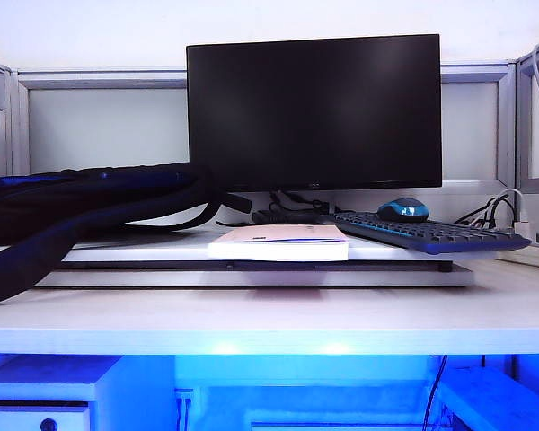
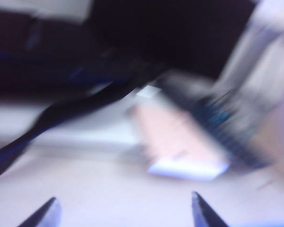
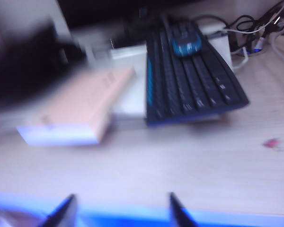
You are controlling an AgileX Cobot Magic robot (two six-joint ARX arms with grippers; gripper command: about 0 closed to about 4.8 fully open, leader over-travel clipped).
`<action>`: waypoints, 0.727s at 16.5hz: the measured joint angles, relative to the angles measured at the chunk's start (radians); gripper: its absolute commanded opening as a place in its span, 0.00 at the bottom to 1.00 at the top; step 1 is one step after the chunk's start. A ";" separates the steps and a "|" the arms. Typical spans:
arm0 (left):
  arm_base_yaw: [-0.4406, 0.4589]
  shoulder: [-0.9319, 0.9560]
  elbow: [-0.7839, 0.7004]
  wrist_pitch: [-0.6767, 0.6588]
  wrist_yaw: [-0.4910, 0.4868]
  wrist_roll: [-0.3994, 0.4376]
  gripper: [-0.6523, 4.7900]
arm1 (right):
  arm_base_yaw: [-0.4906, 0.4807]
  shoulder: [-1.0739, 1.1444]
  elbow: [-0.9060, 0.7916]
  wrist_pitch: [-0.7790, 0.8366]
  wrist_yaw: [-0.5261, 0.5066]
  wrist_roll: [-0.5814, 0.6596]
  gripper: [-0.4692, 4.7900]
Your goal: Pick up the book on the desk and put it into the open backpack.
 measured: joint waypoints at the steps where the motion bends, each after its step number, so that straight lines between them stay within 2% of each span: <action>1: 0.000 0.000 0.000 0.051 0.014 -0.052 0.80 | 0.000 0.000 0.000 0.021 0.000 0.083 0.60; 5: 0.000 0.000 0.000 0.188 0.006 -0.219 0.81 | 0.000 0.000 0.000 0.095 -0.046 0.378 0.63; 9: 0.000 0.001 0.002 0.278 -0.099 -0.404 0.87 | 0.000 0.000 0.000 0.171 -0.087 0.610 0.63; 12: 0.000 0.007 0.096 0.288 -0.113 -0.447 0.87 | 0.000 0.000 0.000 0.322 -0.108 0.685 0.63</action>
